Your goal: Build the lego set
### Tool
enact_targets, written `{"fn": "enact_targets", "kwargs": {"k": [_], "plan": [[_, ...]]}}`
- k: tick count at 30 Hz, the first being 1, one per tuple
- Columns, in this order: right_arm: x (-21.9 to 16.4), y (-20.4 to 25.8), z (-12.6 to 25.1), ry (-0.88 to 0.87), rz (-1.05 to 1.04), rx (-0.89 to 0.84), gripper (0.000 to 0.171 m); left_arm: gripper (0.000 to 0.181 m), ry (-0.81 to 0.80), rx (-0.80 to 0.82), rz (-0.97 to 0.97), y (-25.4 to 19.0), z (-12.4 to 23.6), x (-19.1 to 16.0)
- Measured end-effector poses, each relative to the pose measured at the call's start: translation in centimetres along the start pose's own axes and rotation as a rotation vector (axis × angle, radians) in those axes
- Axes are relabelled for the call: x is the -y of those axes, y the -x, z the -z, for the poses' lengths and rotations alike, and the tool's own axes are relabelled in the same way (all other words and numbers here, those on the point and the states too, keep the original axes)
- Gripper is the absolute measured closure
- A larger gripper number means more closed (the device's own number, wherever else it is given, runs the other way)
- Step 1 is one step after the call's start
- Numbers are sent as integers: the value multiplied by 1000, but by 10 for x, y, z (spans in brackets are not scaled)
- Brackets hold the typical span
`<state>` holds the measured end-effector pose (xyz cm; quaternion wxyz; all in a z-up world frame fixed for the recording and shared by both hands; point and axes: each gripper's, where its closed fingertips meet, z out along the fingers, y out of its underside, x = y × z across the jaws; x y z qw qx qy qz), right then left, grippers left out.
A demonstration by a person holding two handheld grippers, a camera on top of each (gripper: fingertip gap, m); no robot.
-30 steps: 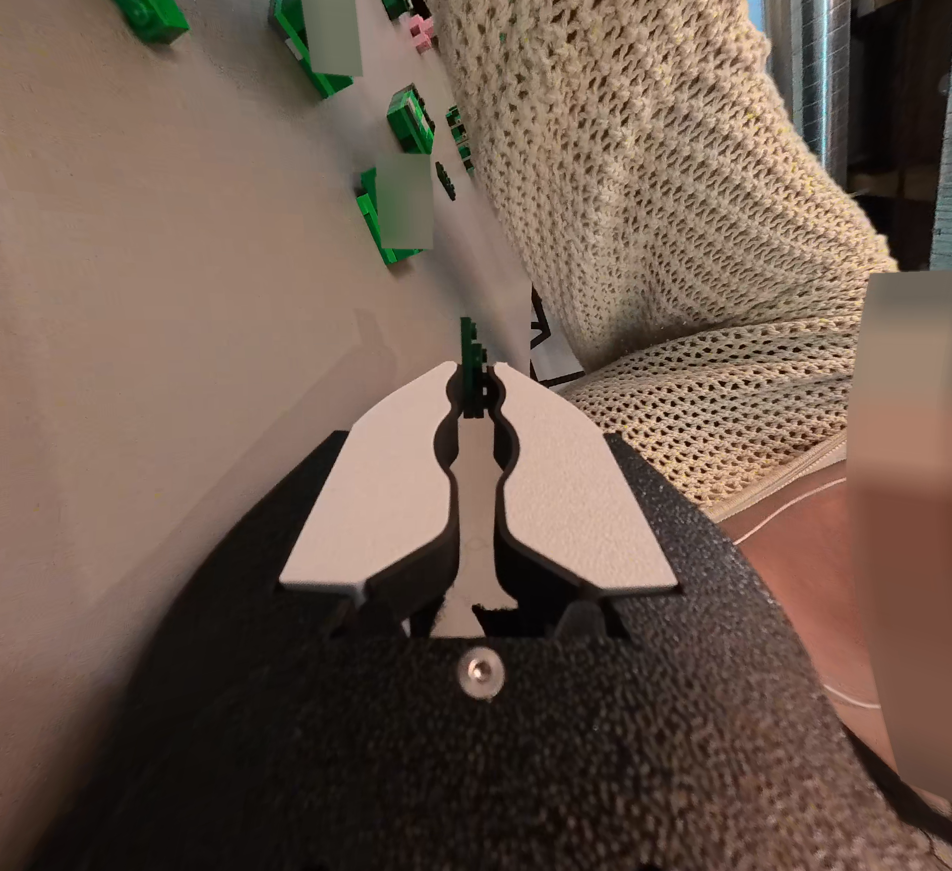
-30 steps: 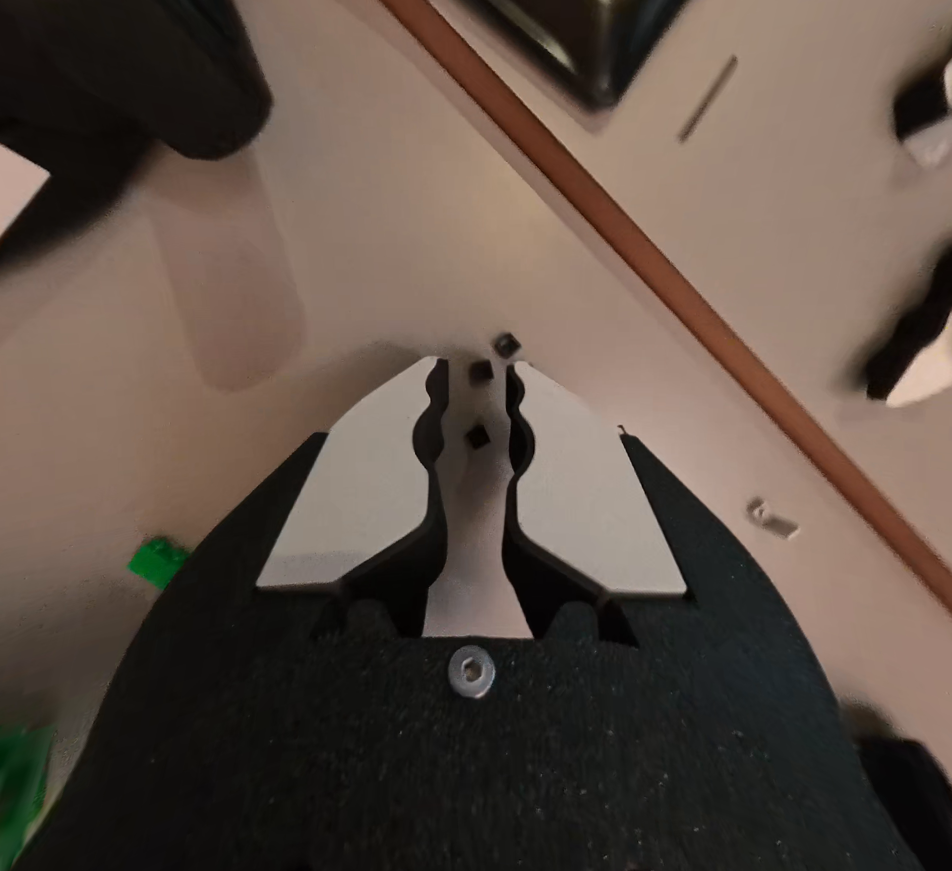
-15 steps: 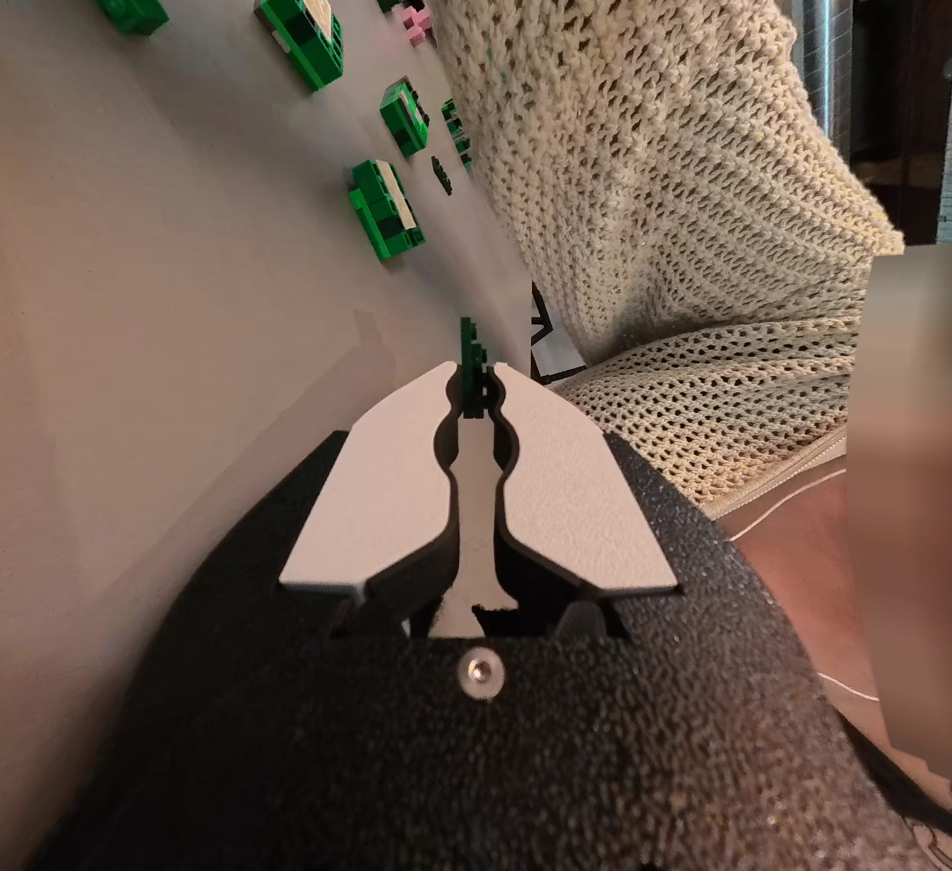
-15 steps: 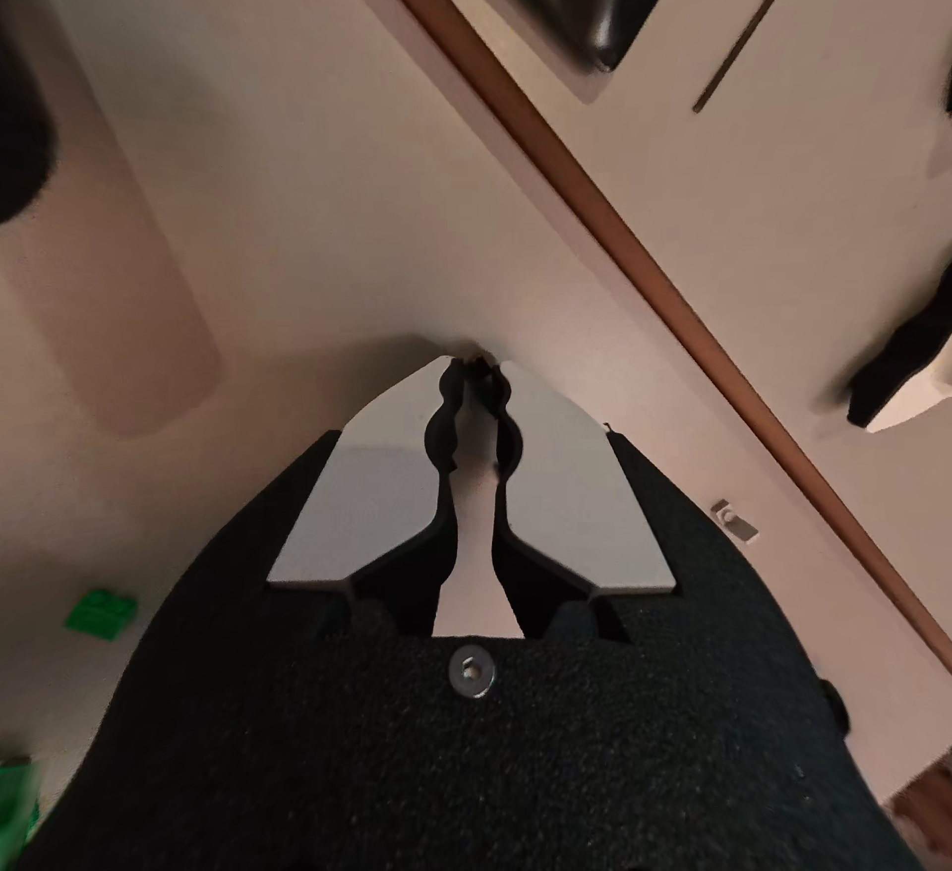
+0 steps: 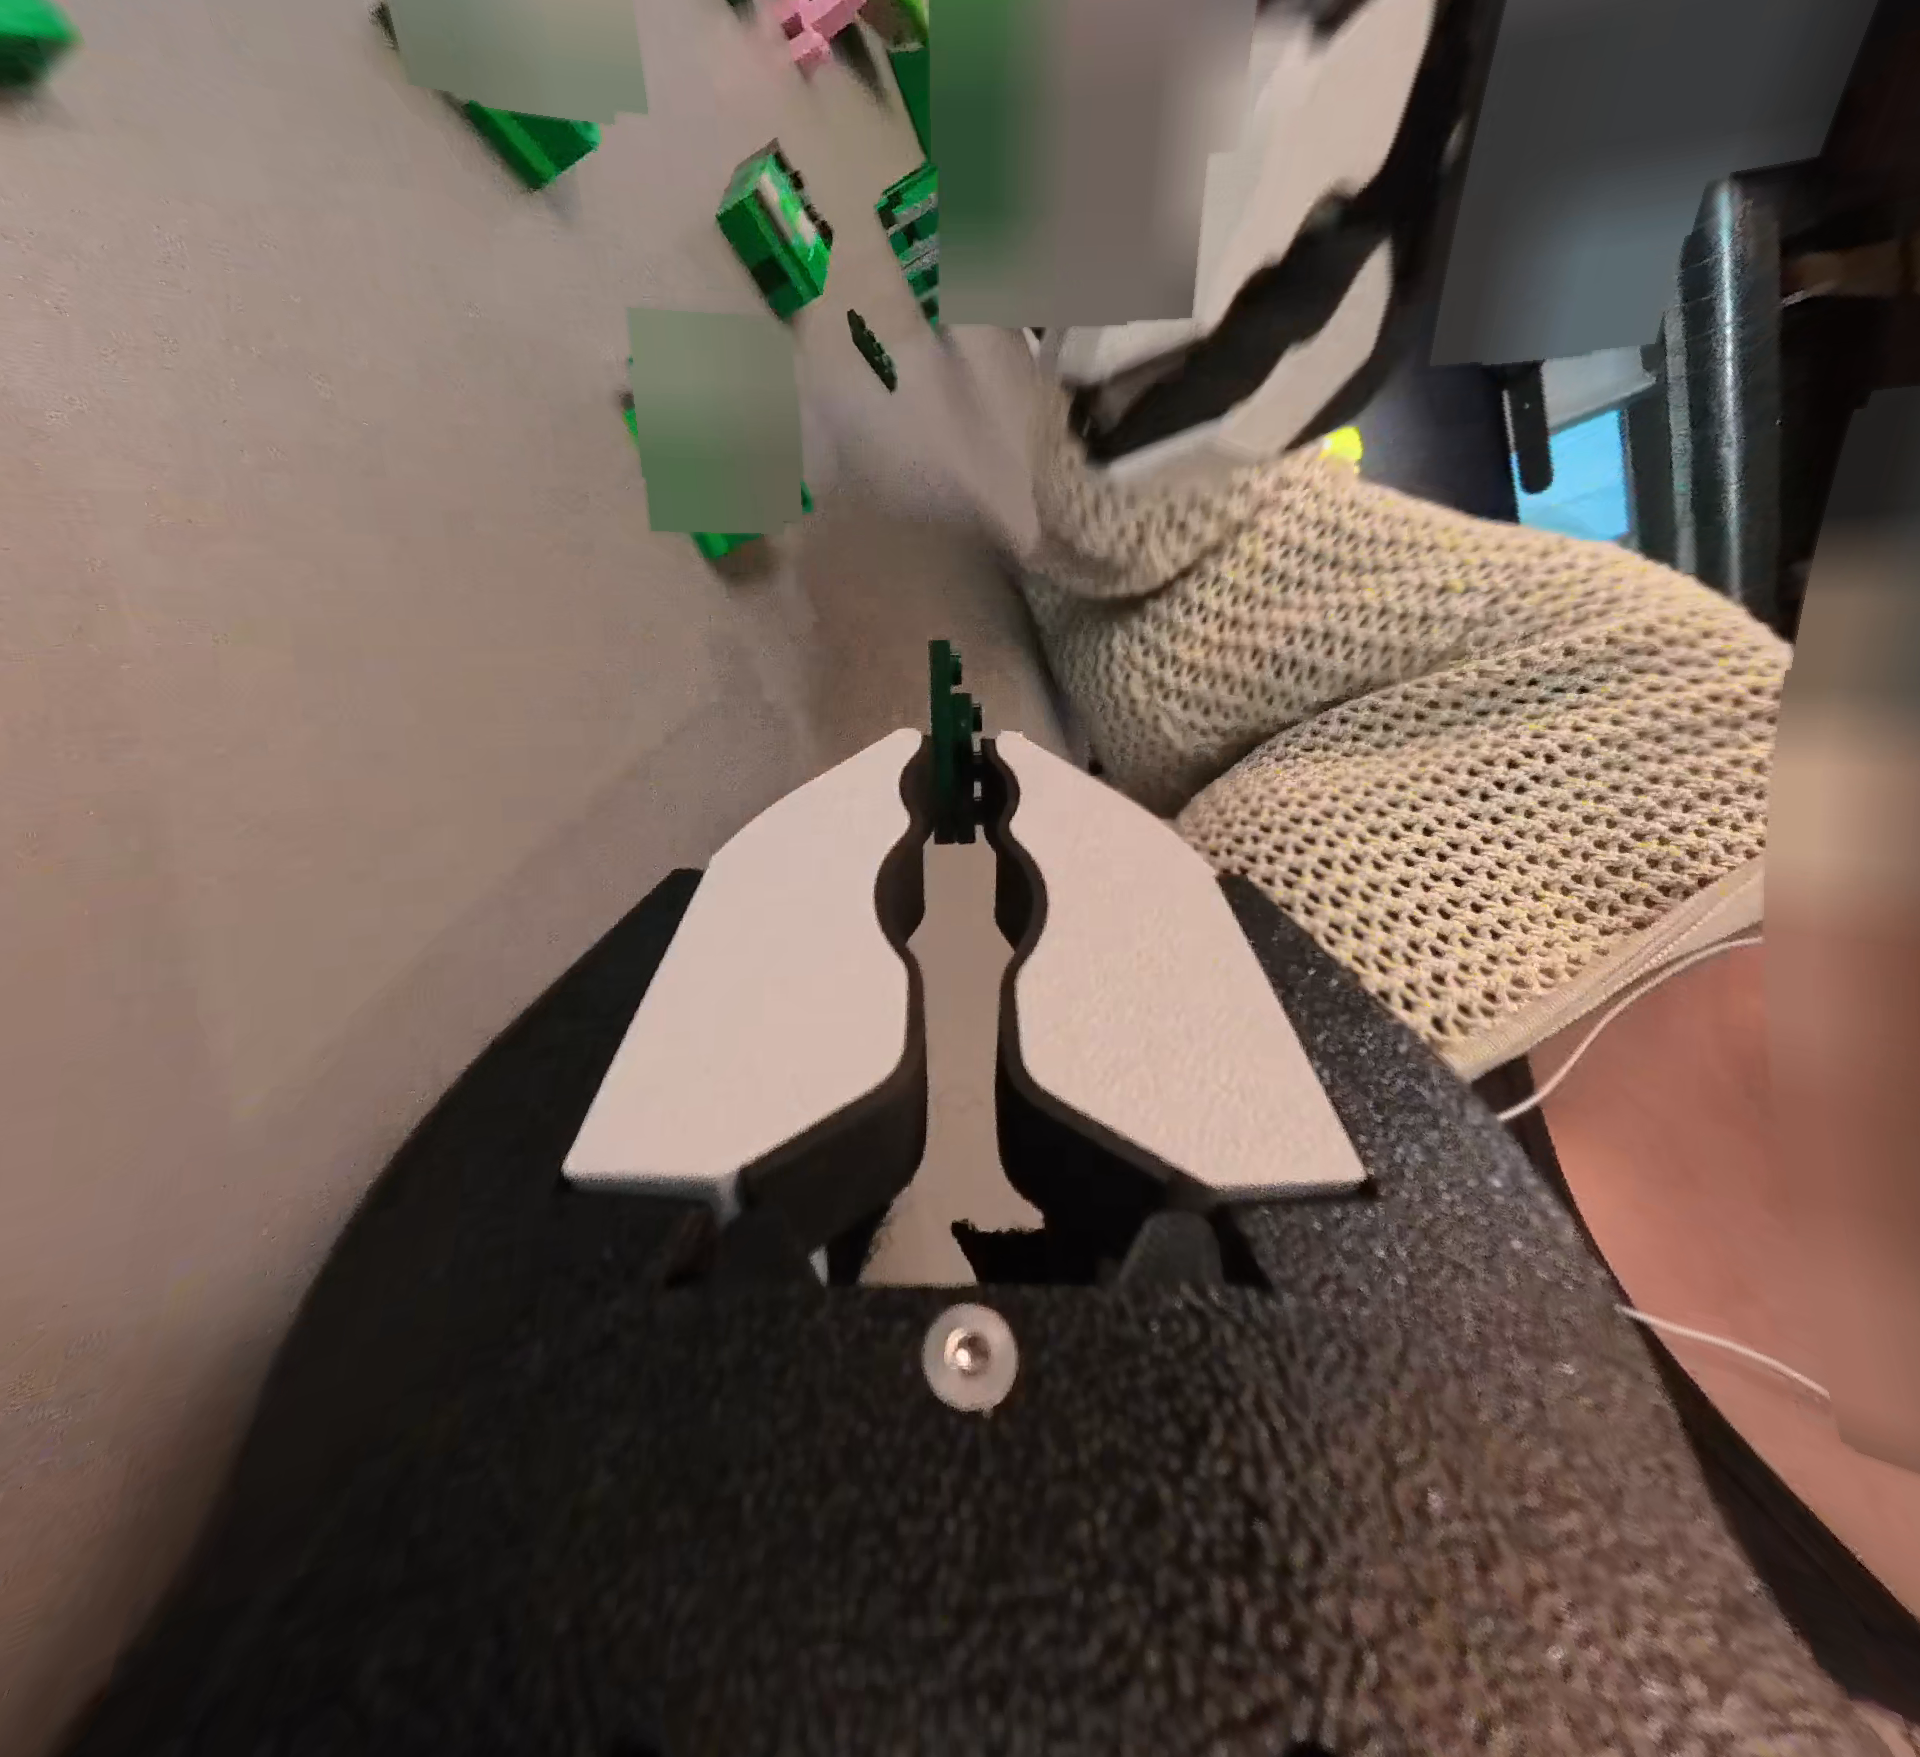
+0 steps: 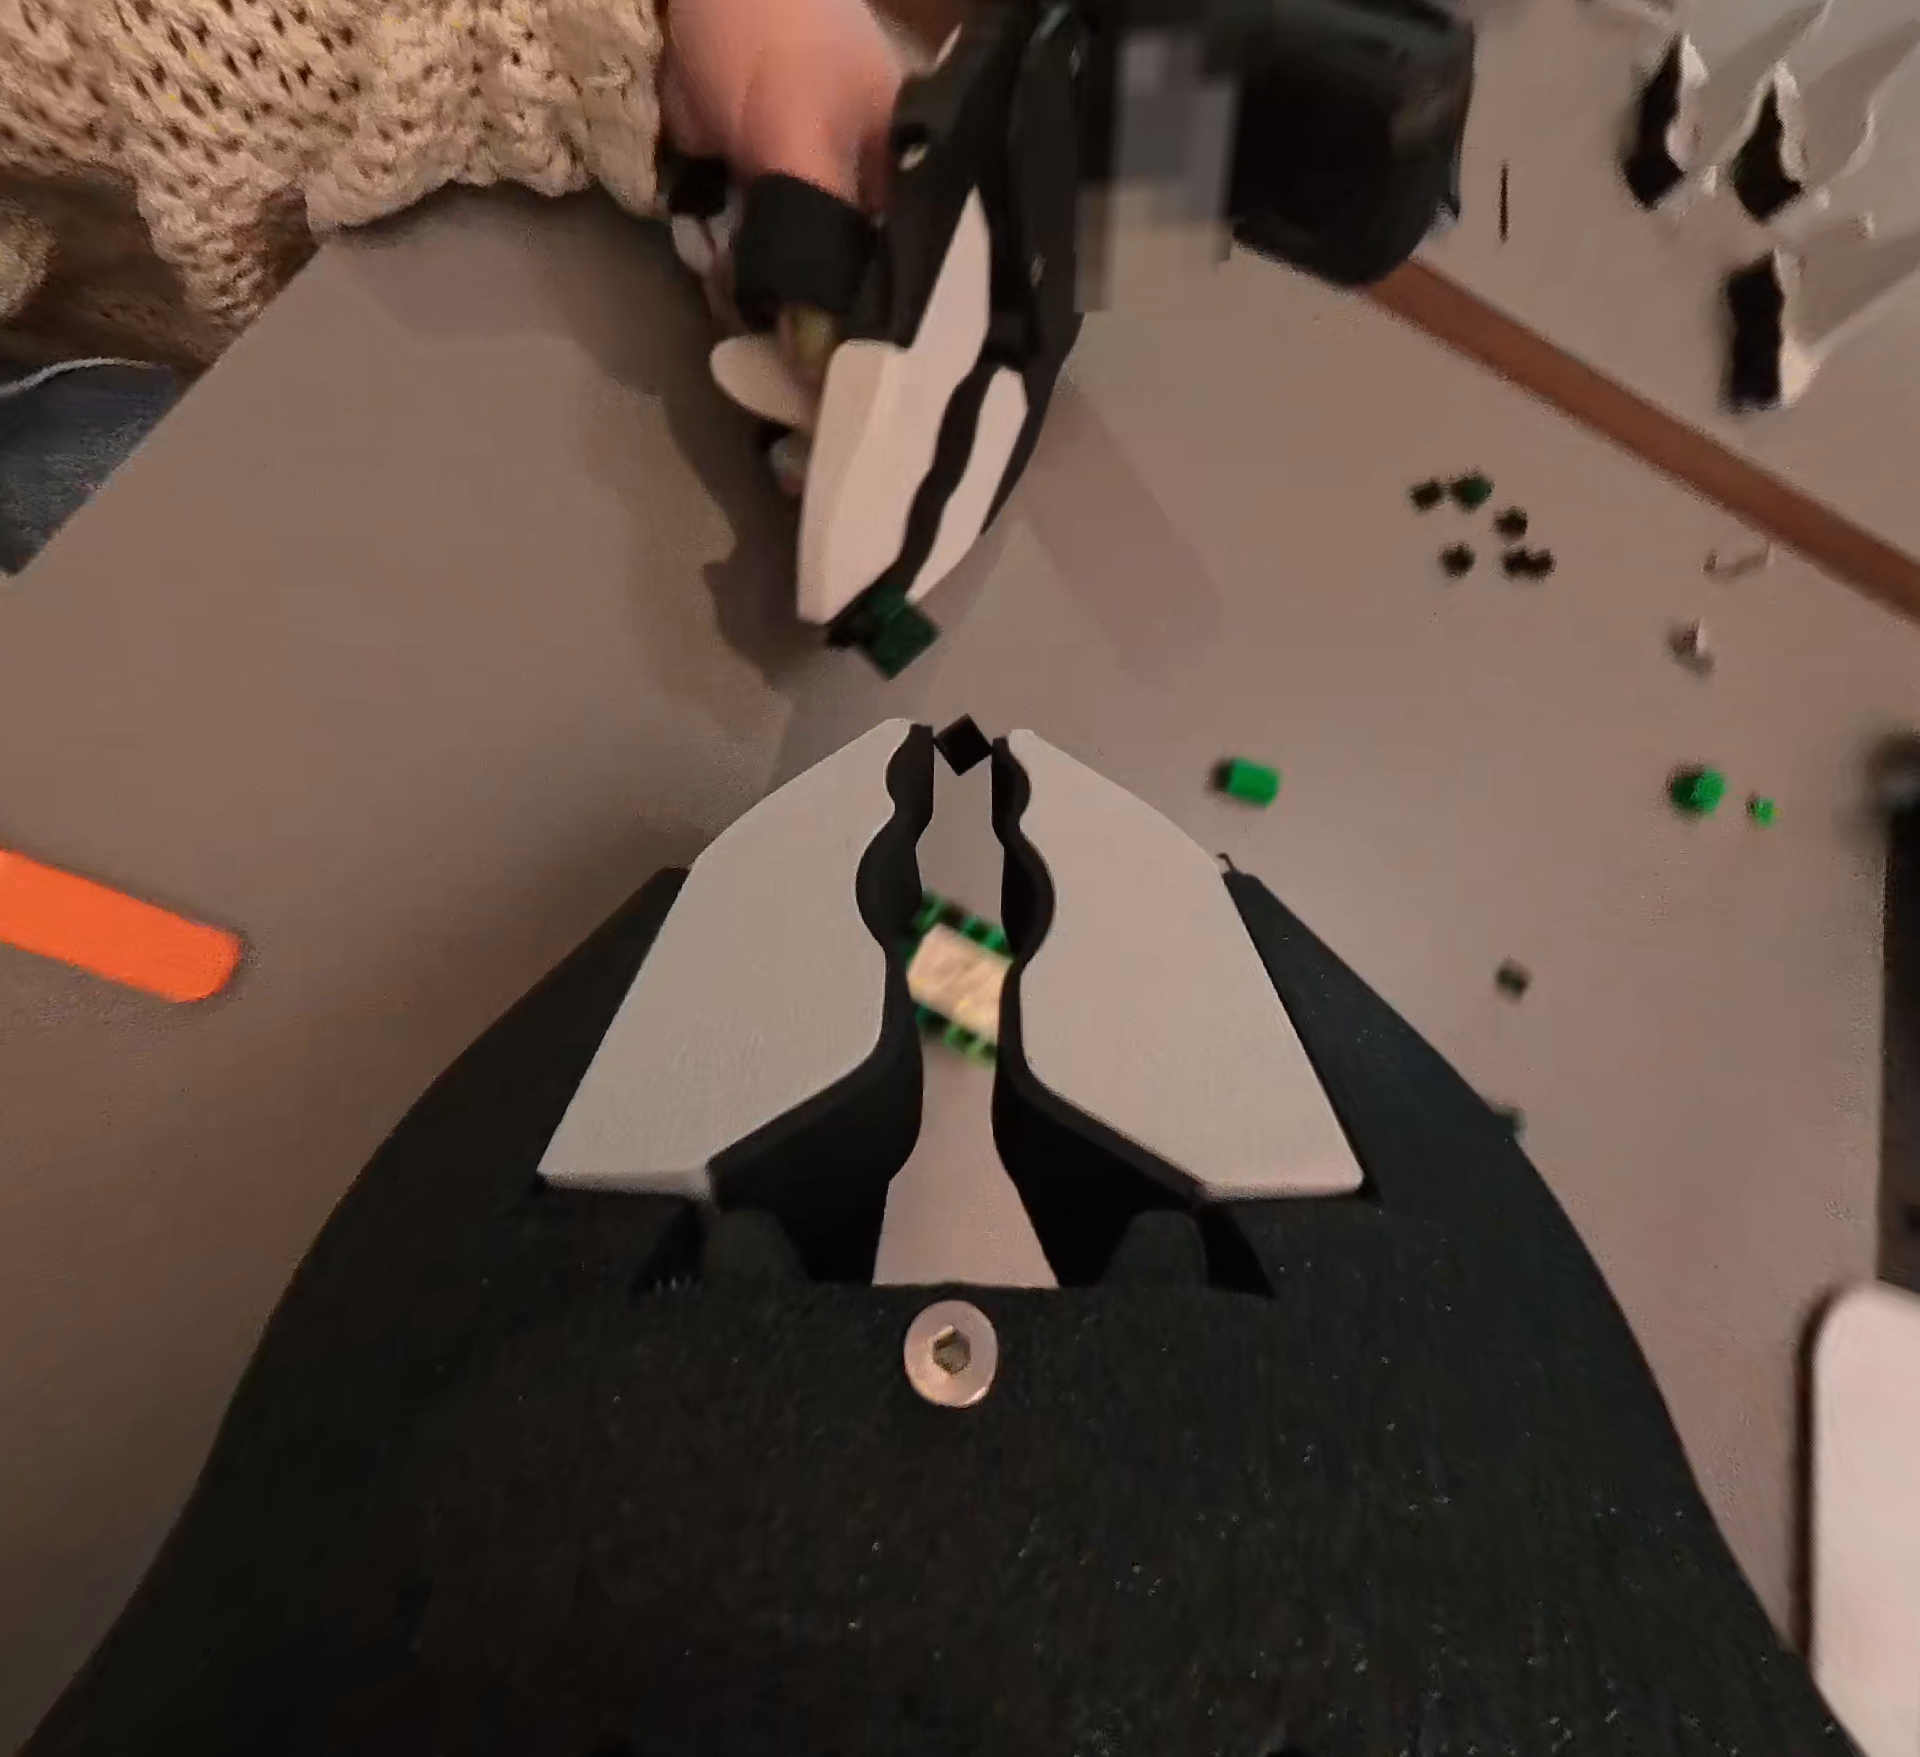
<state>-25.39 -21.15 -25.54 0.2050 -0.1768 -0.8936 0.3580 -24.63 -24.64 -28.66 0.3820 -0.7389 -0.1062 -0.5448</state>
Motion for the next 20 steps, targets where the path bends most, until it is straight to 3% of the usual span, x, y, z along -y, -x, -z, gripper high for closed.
{"fn": "enact_targets", "kwargs": {"k": [4,9,20], "plan": [[-35,33,20,118,-15,-147,161,174,63,-53,-30,-15,-42,-3],[-49,55,31,157,-20,-172,161,174,96,-65,-60,-24,-79,-4],[-56,65,33,171,-22,-174,161,174,184,-24,-27,-12,-99,-17]]}}
